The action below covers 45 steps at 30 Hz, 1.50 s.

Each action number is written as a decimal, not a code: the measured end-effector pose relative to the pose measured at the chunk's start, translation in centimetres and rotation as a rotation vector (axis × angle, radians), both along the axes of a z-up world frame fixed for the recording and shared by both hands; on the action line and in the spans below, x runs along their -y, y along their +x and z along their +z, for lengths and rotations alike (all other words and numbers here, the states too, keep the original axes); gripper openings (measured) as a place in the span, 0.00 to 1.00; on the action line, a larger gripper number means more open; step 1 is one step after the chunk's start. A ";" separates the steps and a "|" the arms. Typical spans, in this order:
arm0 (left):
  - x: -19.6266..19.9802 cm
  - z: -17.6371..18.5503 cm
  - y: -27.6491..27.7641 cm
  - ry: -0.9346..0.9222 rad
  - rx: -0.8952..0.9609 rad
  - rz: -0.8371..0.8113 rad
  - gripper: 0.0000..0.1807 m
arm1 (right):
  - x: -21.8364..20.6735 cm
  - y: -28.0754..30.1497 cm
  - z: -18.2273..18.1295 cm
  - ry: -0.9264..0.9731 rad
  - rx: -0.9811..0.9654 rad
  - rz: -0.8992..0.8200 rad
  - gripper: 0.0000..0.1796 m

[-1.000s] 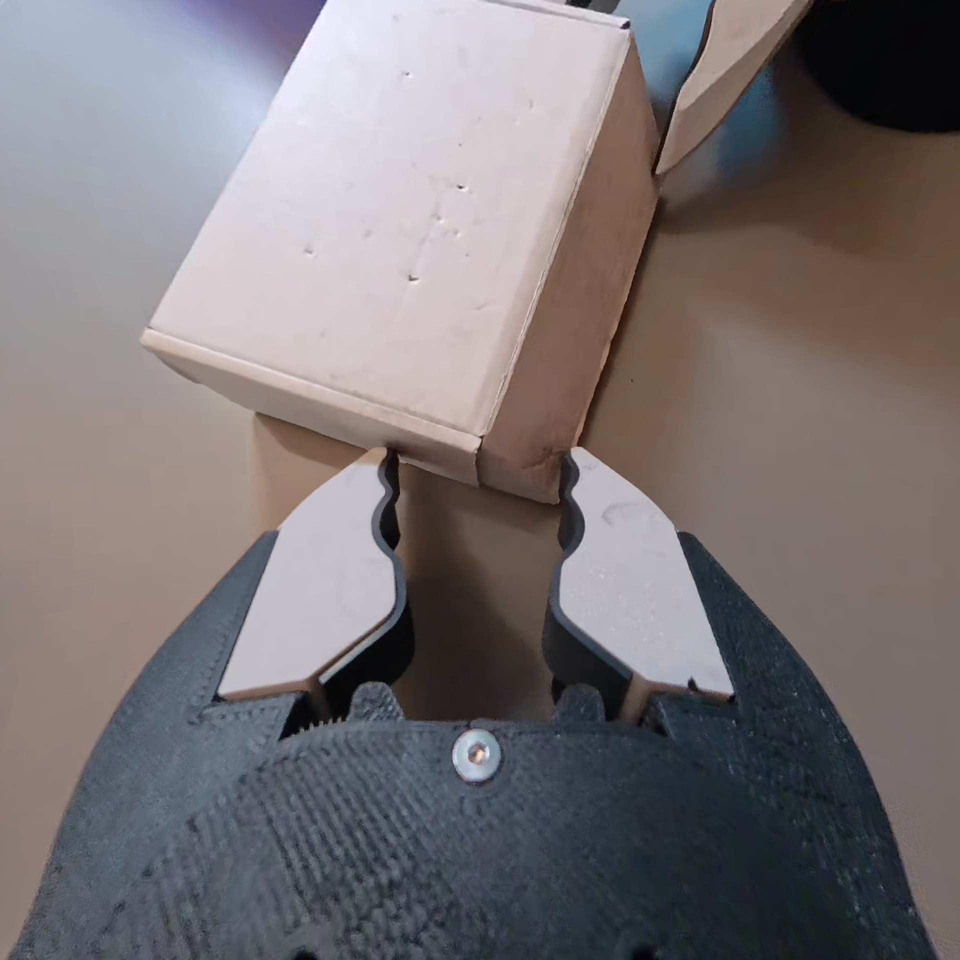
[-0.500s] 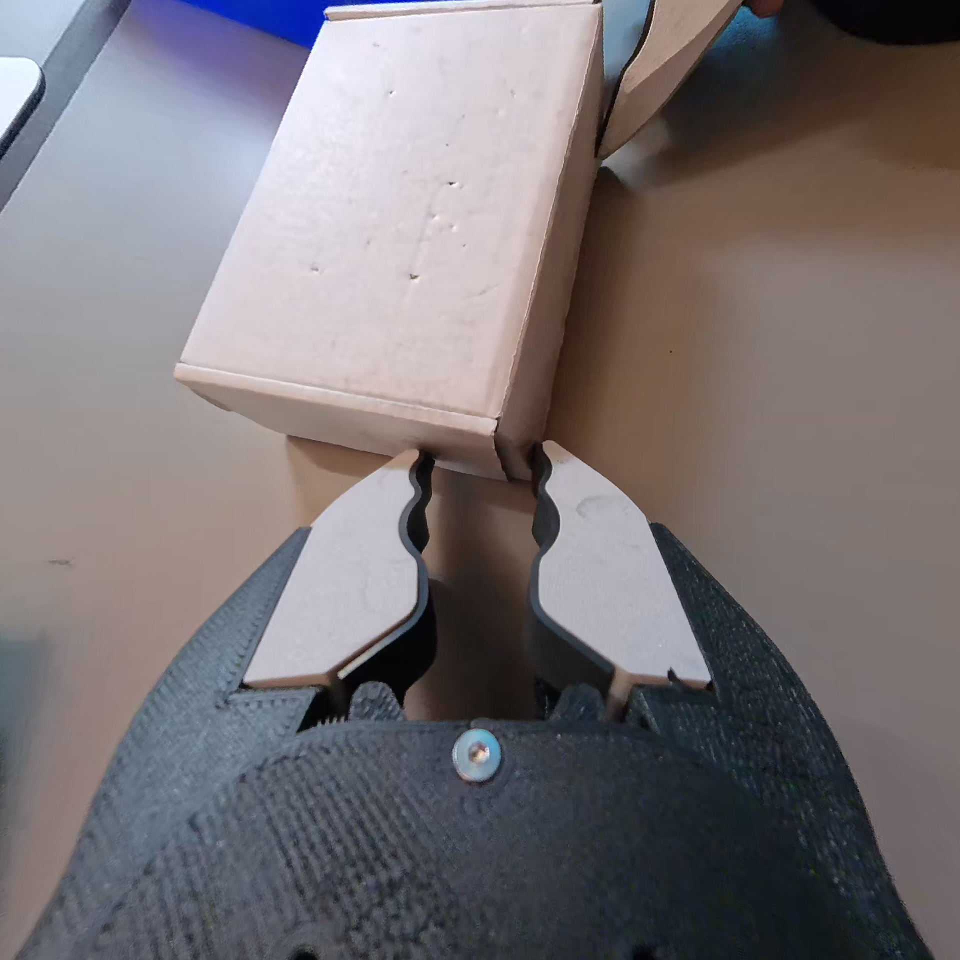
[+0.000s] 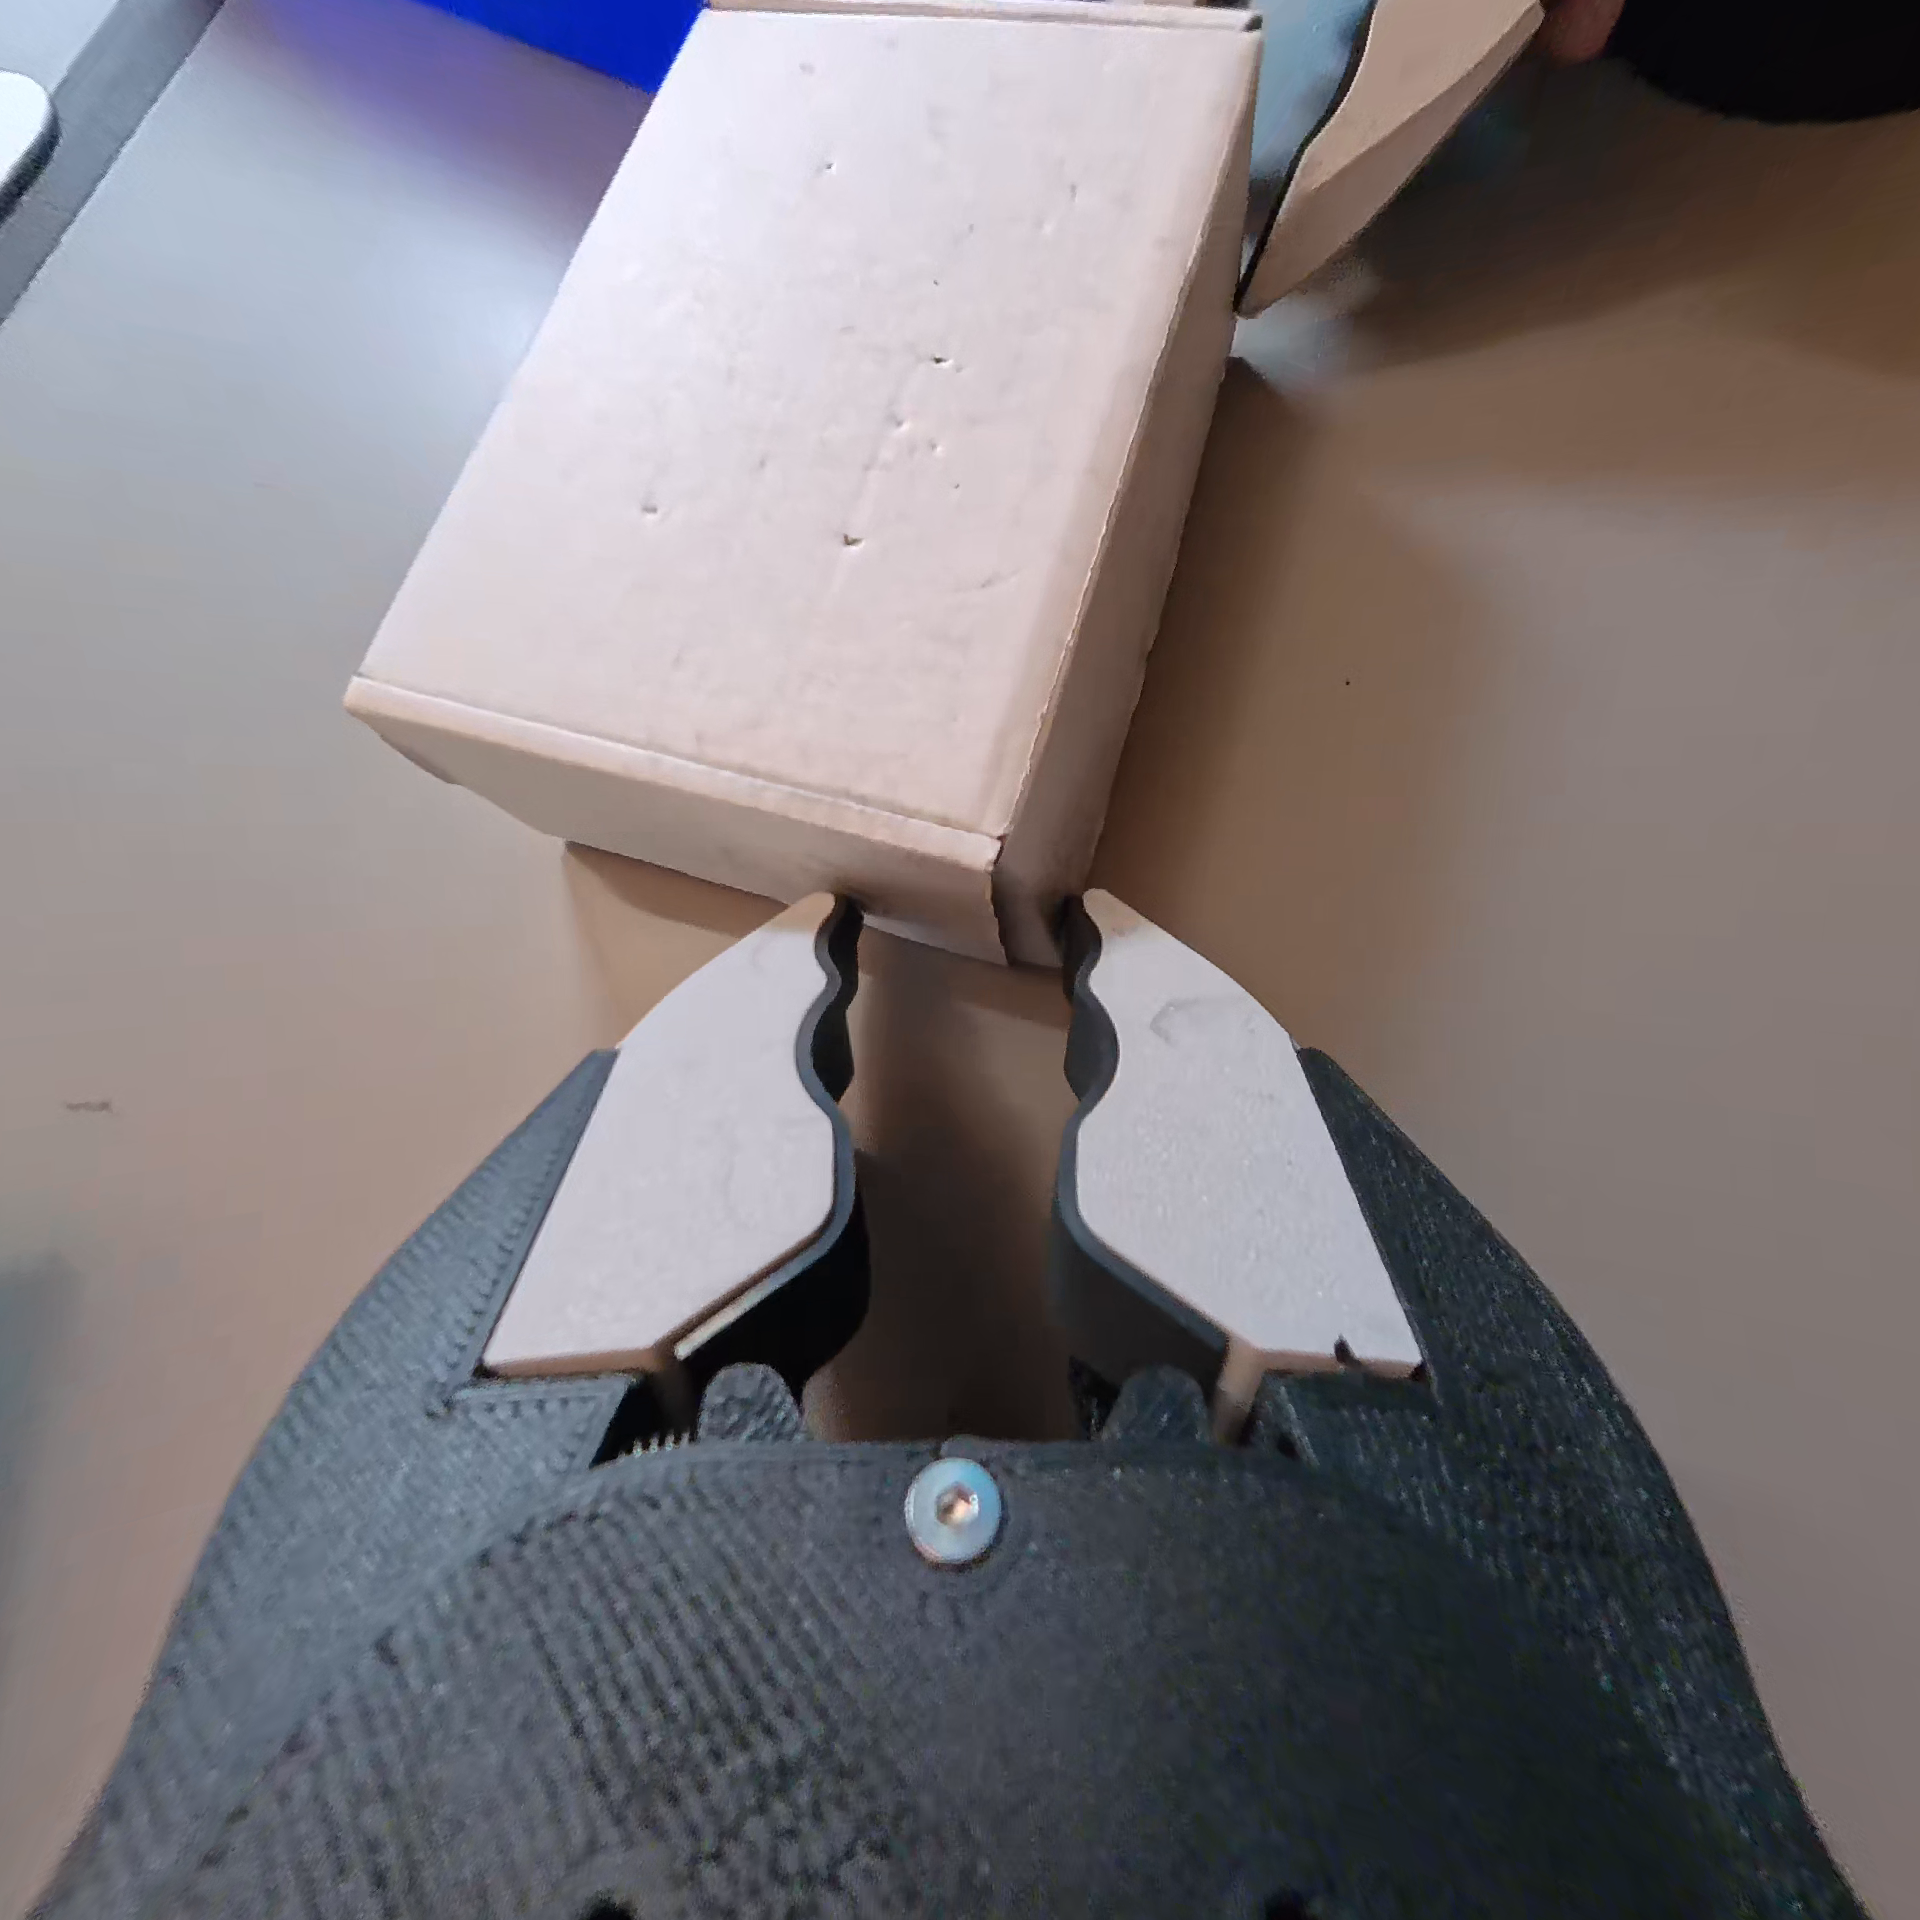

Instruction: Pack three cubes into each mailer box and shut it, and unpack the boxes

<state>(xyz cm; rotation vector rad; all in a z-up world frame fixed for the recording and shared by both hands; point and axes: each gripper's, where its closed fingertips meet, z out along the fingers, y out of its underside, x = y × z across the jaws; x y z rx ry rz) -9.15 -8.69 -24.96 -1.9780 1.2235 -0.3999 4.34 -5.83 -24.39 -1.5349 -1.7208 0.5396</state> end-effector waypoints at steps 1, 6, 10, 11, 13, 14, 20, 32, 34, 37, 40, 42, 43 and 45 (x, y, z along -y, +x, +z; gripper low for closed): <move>-0.1 0.0 0.0 0.011 -0.012 0.002 0.21 | -0.1 0.0 -0.1 0.014 0.008 -0.006 0.14; -0.2 0.0 -0.1 0.063 -0.021 0.000 0.19 | -0.2 -0.1 -0.1 0.052 0.003 -0.042 0.12; -0.4 0.0 -0.1 0.064 -0.022 -0.005 0.19 | 0.1 0.1 -0.2 0.040 0.016 -0.069 0.12; -0.4 0.0 -0.1 0.039 -0.008 0.004 0.18 | 0.3 0.2 -0.1 0.028 0.050 -0.070 0.13; -0.7 0.3 -0.3 0.053 0.006 0.021 0.13 | 0.6 0.8 0.4 0.001 0.139 -0.061 0.23; -0.7 0.6 -0.3 0.071 0.013 0.016 0.14 | 0.5 1.0 1.1 -0.012 0.171 -0.066 0.29; -0.6 1.8 -0.7 0.077 0.079 0.039 0.23 | -0.2 -2.2 6.4 -0.085 0.233 -0.110 0.50; 0.2 4.0 -1.0 0.141 0.184 0.071 0.33 | -2.3 -7.8 0.8 -0.195 0.642 -0.051 0.69; 0.3 4.1 -0.9 0.150 0.186 0.065 0.33 | -2.7 -8.1 0.3 -0.123 0.683 -0.031 0.69; 0.2 4.7 -1.1 0.156 0.212 0.076 0.34 | -1.9 -8.2 1.0 -0.082 0.690 0.026 0.69; 0.1 5.5 -1.4 0.157 0.256 0.094 0.34 | -2.4 -7.9 4.2 -0.036 0.615 0.048 0.69; 0.0 5.6 -1.5 0.156 0.265 0.104 0.34 | -3.9 -6.6 7.3 0.001 0.581 0.037 0.69; -0.1 5.6 -1.6 0.153 0.267 0.108 0.34 | -5.0 -5.5 8.9 0.025 0.576 0.021 0.69; -0.1 5.5 -1.5 0.145 0.272 0.111 0.34 | -7.8 -3.1 12.0 0.069 0.564 -0.026 0.69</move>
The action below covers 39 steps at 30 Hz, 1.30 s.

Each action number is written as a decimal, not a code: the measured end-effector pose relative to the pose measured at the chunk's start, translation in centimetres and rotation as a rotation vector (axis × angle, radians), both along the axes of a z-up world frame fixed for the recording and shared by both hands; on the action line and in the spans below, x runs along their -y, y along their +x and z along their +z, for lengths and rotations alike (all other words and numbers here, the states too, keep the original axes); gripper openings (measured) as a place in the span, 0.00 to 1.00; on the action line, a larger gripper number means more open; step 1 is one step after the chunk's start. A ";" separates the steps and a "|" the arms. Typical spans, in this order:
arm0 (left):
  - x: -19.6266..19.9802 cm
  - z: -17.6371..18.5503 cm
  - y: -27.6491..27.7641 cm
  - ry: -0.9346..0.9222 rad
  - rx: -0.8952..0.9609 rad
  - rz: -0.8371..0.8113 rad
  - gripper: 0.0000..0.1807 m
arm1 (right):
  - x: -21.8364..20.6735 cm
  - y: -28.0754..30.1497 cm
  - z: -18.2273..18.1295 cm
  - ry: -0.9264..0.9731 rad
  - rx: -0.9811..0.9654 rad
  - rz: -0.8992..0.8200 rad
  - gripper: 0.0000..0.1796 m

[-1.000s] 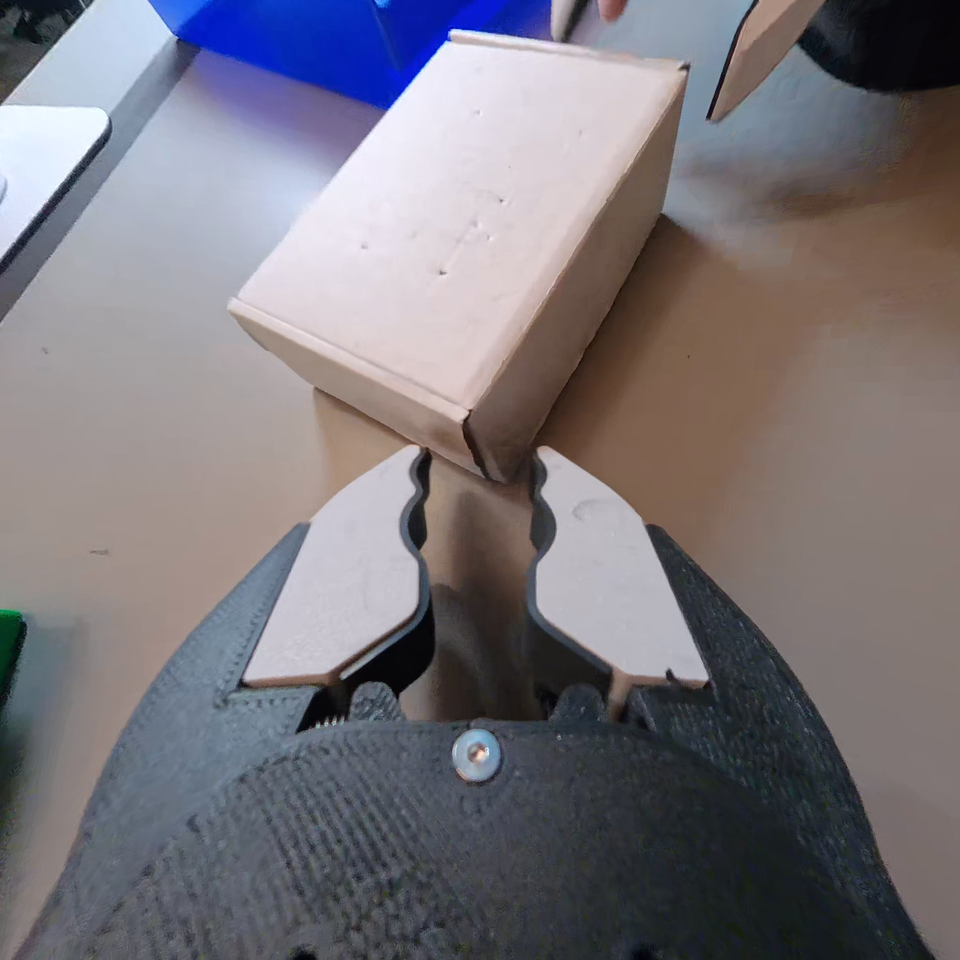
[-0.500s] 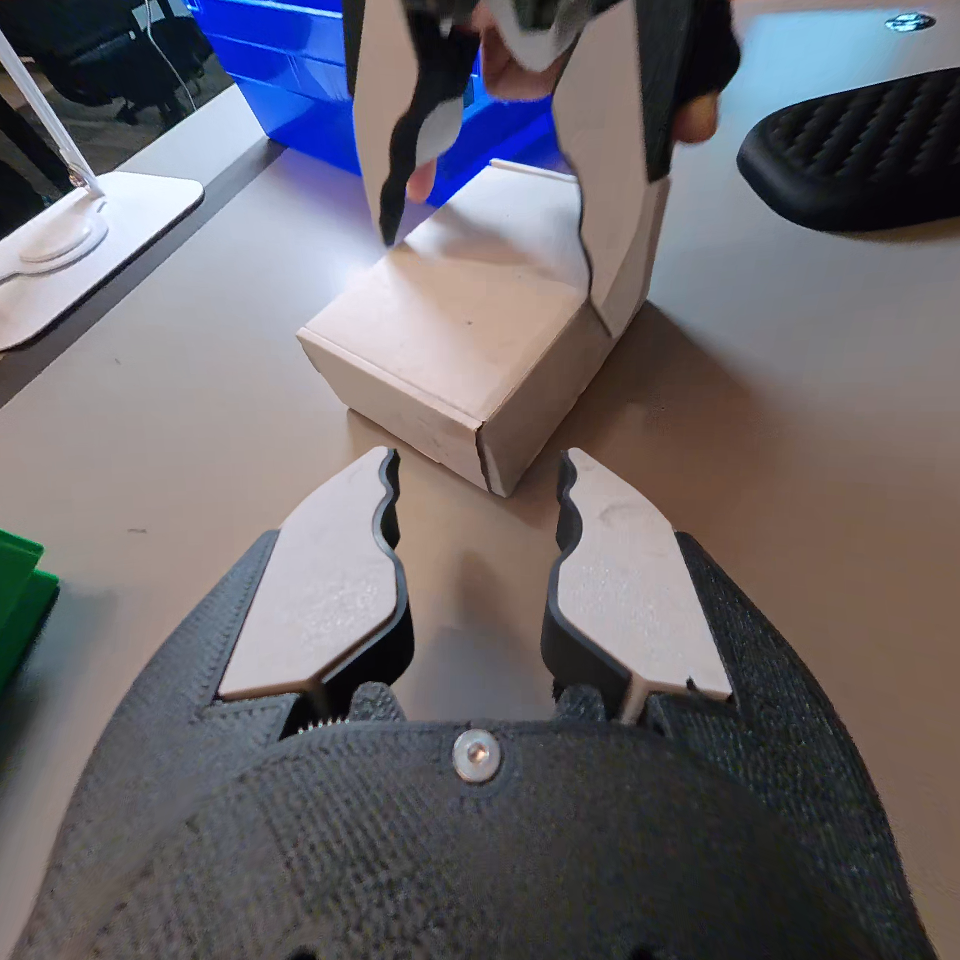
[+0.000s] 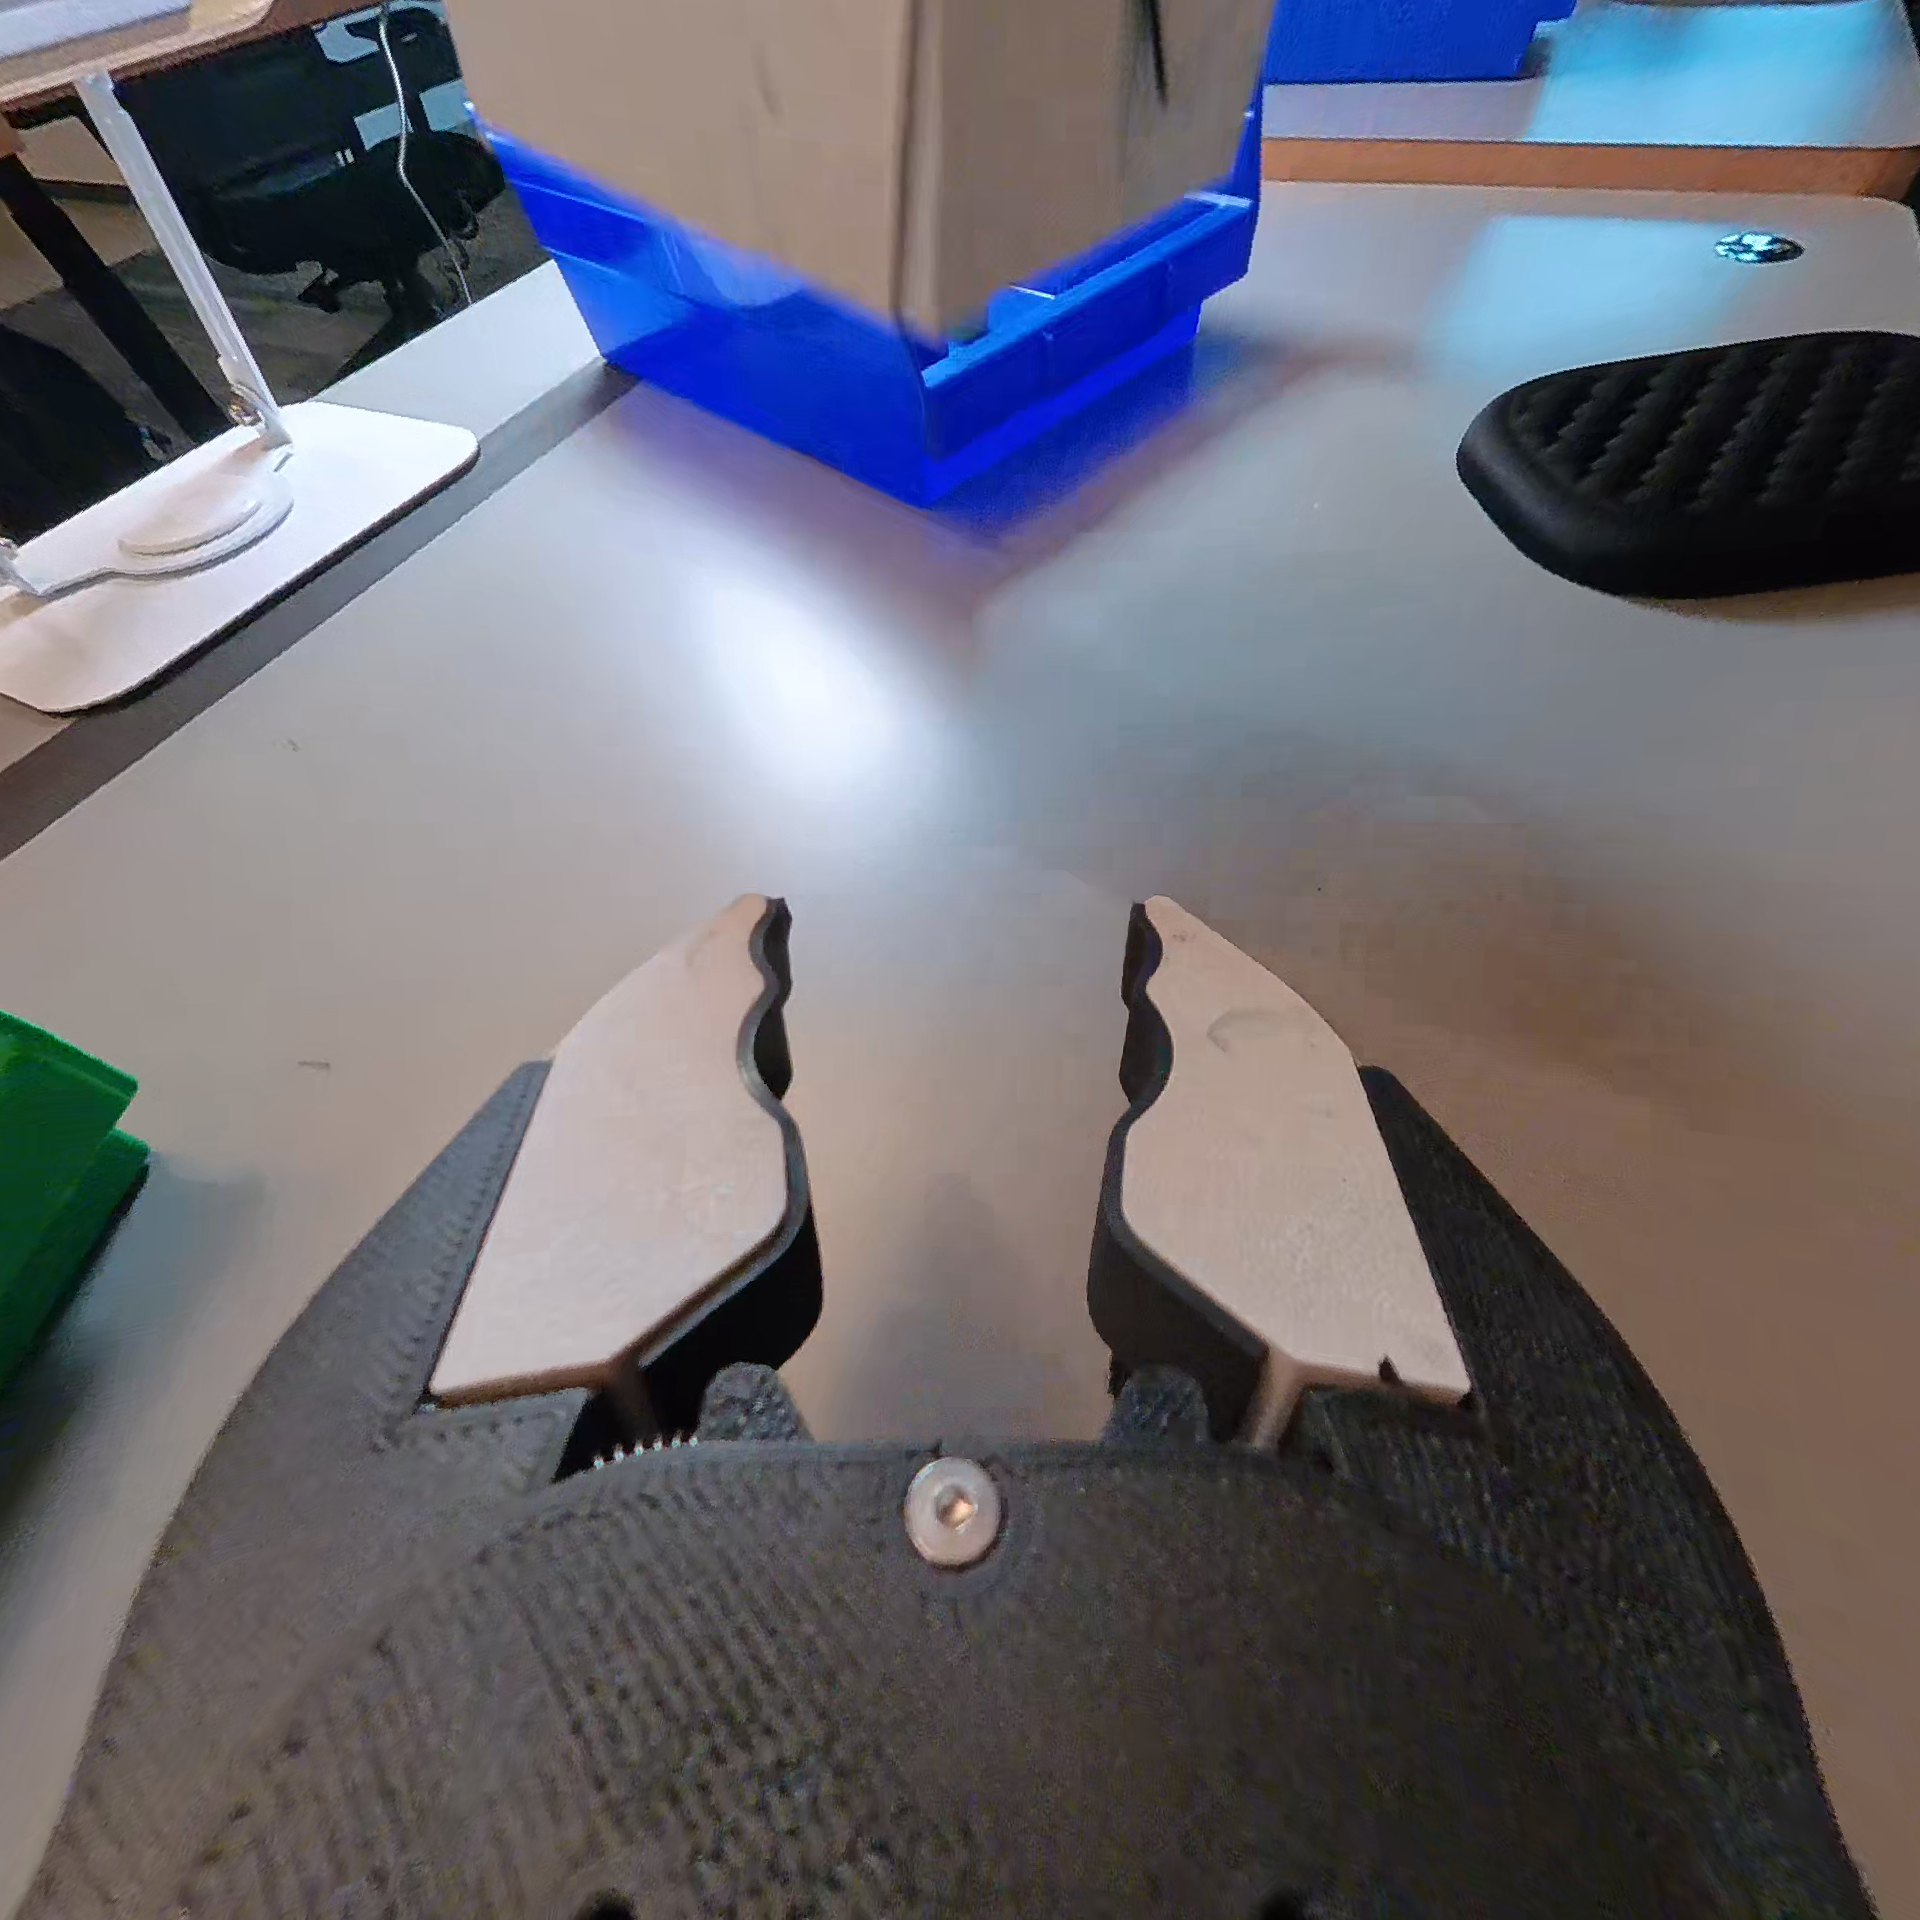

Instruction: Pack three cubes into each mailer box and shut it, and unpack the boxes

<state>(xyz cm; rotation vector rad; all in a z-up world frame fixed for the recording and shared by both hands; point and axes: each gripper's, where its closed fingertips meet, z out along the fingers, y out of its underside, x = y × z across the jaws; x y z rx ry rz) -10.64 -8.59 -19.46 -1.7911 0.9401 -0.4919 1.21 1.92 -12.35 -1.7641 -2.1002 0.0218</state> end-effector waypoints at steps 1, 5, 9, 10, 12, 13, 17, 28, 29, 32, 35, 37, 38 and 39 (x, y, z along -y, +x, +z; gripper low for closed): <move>0.0 0.0 0.0 -0.004 0.004 0.001 0.34 | -1.5 1.4 1.3 0.019 0.000 -0.038 0.69; -0.2 0.3 0.1 -0.007 0.030 0.014 0.34 | -7.7 6.9 4.7 0.082 0.013 -0.173 0.69; -0.3 0.6 -0.1 -0.003 0.061 0.031 0.34 | -14.2 12.3 4.7 0.161 0.101 -0.293 0.69; -0.4 0.7 -0.1 -0.003 0.069 0.033 0.34 | -15.7 13.4 4.2 0.175 0.122 -0.315 0.69; -0.4 0.7 0.0 0.000 0.074 0.033 0.33 | -18.5 15.2 2.6 0.183 0.147 -0.358 0.69; -0.4 0.7 0.0 0.007 0.071 0.034 0.33 | -19.8 15.8 1.5 0.178 0.151 -0.378 0.69; -0.5 0.7 -0.1 0.025 0.080 0.045 0.32 | -23.6 17.5 -3.2 0.145 0.195 -0.415 0.69; -0.9 0.4 0.3 0.018 0.133 0.013 0.32 | -26.3 17.4 -10.1 0.098 0.295 -0.301 0.67; -0.9 0.4 0.3 0.016 0.136 0.013 0.32 | -26.6 17.5 -9.9 0.119 0.293 -0.298 0.66; -0.9 0.5 0.2 0.018 0.140 0.015 0.32 | -26.5 17.5 -8.8 0.168 0.263 -0.307 0.64; -0.9 1.0 0.0 0.036 0.147 0.026 0.32 | -25.0 16.2 -6.9 0.205 0.133 -0.333 0.61; -1.0 1.4 -0.4 0.048 0.158 0.045 0.31 | -22.8 14.1 -4.7 0.222 -0.038 -0.334 0.59; -1.2 1.7 -0.7 0.054 0.164 0.058 0.31 | -21.4 12.8 -3.3 0.230 -0.148 -0.340 0.56; -1.3 2.1 -1.1 0.060 0.173 0.071 0.31 | -19.5 11.5 -1.9 0.213 -0.268 -0.340 0.56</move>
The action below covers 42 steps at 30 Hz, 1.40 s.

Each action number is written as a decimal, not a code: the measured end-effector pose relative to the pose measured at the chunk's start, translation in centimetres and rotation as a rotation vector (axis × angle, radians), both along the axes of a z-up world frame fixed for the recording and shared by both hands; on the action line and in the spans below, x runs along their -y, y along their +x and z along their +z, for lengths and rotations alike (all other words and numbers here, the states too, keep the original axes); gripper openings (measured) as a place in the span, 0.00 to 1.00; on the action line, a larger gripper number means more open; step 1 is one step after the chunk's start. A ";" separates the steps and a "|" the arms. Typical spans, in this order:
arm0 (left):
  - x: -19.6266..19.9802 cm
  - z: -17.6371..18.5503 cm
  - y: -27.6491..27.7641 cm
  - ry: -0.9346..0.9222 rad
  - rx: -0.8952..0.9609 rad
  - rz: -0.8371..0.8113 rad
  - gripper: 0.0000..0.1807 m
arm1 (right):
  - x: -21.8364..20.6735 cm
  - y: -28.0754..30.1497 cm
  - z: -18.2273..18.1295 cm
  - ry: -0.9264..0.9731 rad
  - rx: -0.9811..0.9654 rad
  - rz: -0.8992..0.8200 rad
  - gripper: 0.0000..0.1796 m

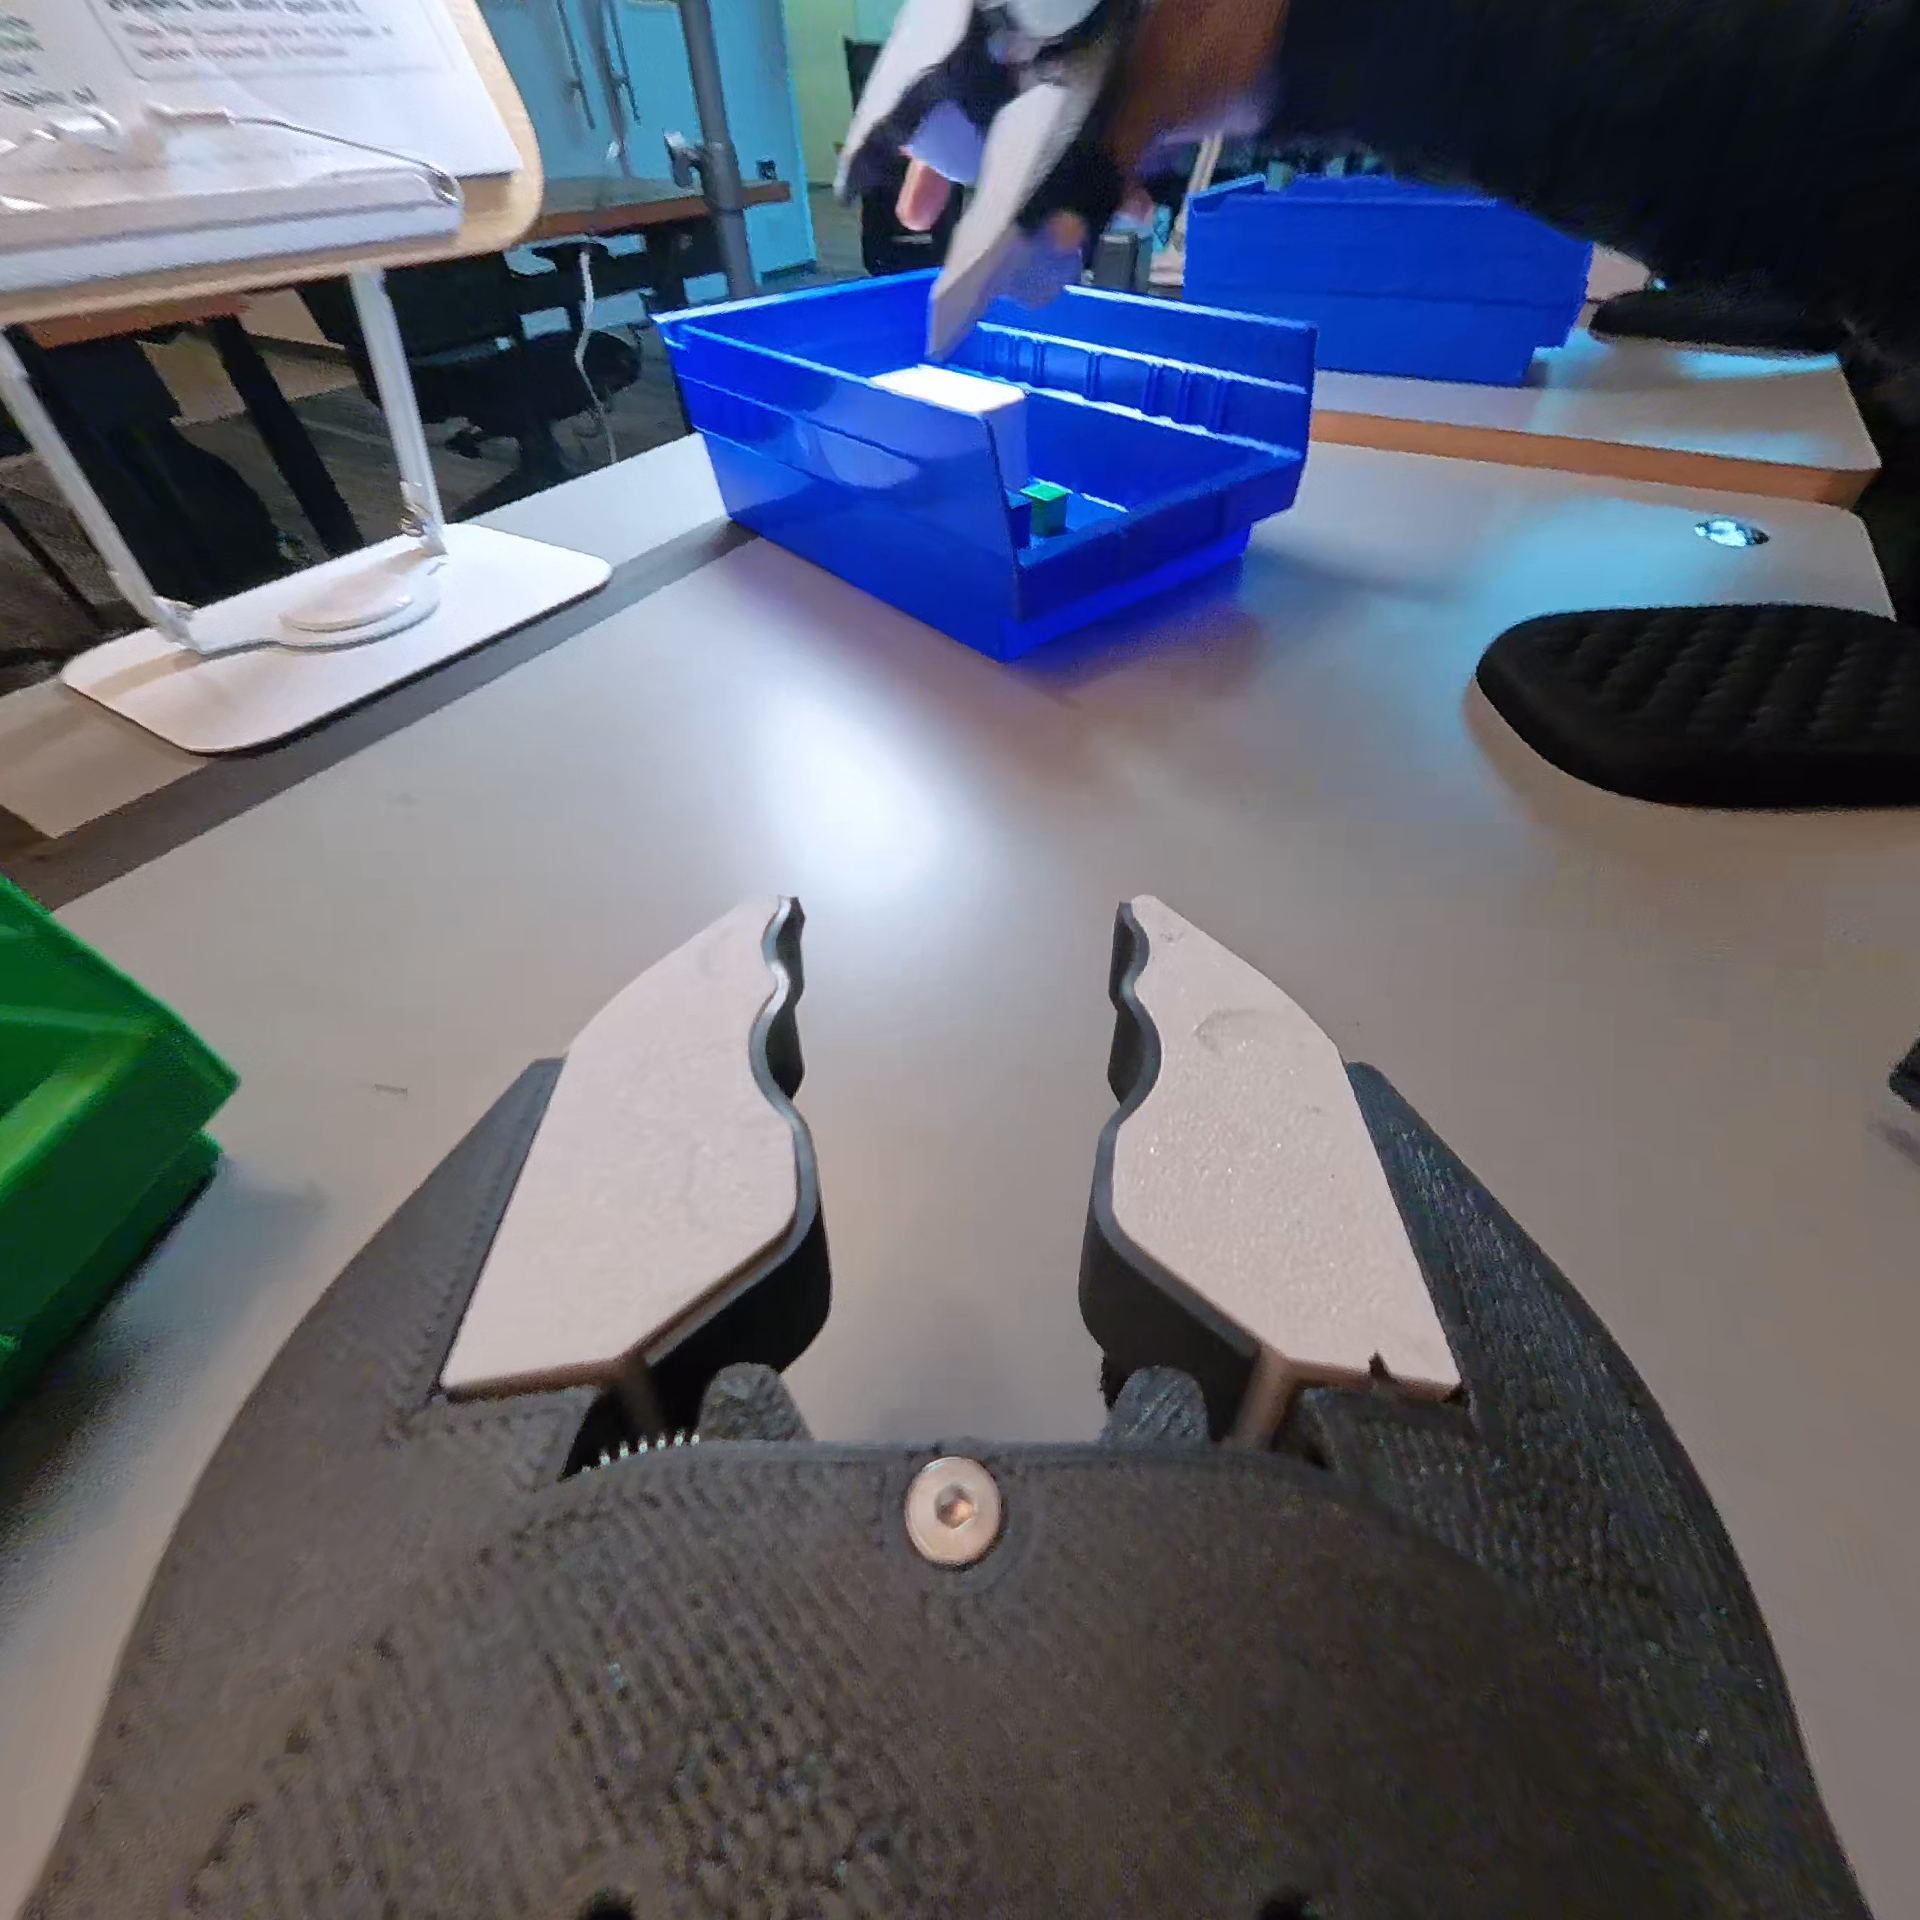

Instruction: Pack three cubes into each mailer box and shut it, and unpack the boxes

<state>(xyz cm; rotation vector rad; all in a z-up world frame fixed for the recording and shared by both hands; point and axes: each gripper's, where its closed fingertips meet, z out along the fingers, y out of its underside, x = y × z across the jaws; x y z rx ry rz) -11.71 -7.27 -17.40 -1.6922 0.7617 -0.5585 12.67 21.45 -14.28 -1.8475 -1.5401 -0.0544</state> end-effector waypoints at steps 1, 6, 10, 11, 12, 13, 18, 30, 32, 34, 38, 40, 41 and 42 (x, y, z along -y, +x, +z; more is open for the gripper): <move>-0.2 0.4 -0.4 0.005 0.011 0.015 0.31 | 2.2 -1.3 1.3 -0.010 -0.125 0.016 0.55; -1.9 2.8 -4.2 0.030 0.014 0.106 0.35 | 14.0 -5.2 4.7 -0.114 -0.567 0.107 0.53; -4.2 4.8 -8.6 -0.019 -0.021 0.169 0.39 | 20.7 -5.7 3.0 -0.186 -0.707 0.116 0.53; -5.1 5.2 -10.0 -0.022 -0.043 0.200 0.40 | 21.9 -5.7 2.1 -0.208 -0.718 0.109 0.54; -6.0 5.5 -11.4 -0.031 -0.067 0.231 0.40 | 22.8 -5.5 1.3 -0.217 -0.730 0.095 0.54; -6.9 5.8 -12.7 -0.045 -0.092 0.254 0.40 | 23.5 -5.3 0.8 -0.219 -0.751 0.081 0.55; -11.9 5.3 -18.0 -0.219 -0.255 0.279 0.46 | 25.4 -4.1 -1.2 -0.170 -0.793 0.013 0.55; -23.3 -1.9 -30.1 -0.597 -0.874 0.242 0.56 | 25.9 -4.7 -3.9 -0.149 -0.736 0.026 0.55; -24.2 -3.0 -31.1 -0.666 -0.937 0.214 0.60 | 25.7 -4.4 -3.6 -0.154 -0.762 0.014 0.55; -25.0 -3.7 -32.4 -0.712 -1.022 0.200 0.63 | 25.6 -4.3 -3.5 -0.162 -0.783 0.009 0.55; -26.0 -4.3 -33.1 -0.780 -1.058 0.145 0.65 | 25.7 -4.3 -3.3 -0.212 -0.829 0.026 0.54; -26.1 -4.8 -33.1 -0.815 -1.051 0.118 0.64 | 25.6 -4.1 -3.0 -0.240 -0.865 0.031 0.54; -26.0 -5.2 -33.0 -0.830 -1.054 0.105 0.65 | 25.5 -4.1 -2.9 -0.250 -0.881 0.027 0.53; -26.0 -5.6 -33.1 -0.831 -1.071 0.099 0.66 | 25.4 -4.0 -2.8 -0.258 -0.894 0.022 0.53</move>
